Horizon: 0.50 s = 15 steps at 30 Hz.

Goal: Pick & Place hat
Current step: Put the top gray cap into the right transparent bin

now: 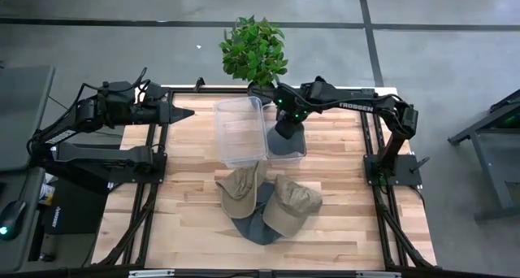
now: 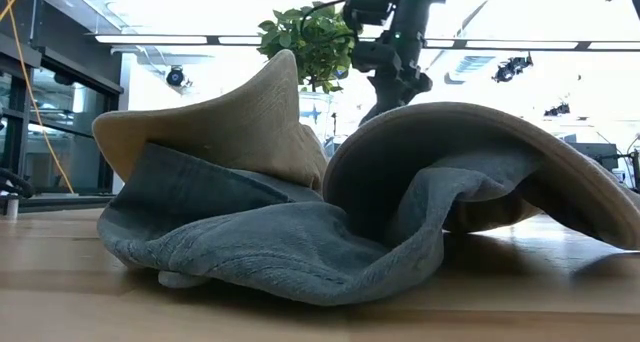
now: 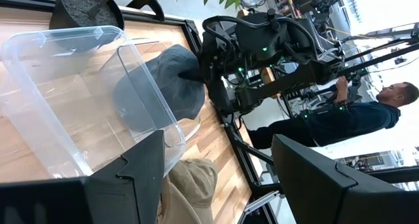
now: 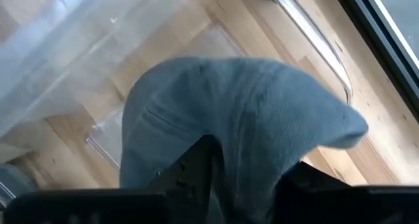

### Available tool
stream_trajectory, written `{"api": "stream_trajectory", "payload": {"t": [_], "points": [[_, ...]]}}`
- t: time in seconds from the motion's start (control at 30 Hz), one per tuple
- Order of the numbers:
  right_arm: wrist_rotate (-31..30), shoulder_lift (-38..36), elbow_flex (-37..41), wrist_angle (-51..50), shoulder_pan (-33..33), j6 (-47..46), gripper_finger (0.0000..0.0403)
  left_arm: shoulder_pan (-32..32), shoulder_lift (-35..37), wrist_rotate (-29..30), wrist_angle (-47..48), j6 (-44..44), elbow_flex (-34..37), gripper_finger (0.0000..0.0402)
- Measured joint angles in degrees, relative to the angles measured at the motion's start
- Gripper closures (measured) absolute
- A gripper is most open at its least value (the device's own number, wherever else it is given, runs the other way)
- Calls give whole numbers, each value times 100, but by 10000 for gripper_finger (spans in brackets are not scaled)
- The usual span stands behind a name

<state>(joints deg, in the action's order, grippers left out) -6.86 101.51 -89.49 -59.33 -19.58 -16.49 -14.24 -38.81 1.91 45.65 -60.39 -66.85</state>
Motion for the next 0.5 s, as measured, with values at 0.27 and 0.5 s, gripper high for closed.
{"api": "stream_trajectory", "payload": {"t": [0.27,0.5], "points": [[105,-148,0,-237,-60,-51,285,0,2,2,0,-7,0,160],[96,-651,0,-235,-226,-127,273,0,0,2,0,-6,0,160]]}}
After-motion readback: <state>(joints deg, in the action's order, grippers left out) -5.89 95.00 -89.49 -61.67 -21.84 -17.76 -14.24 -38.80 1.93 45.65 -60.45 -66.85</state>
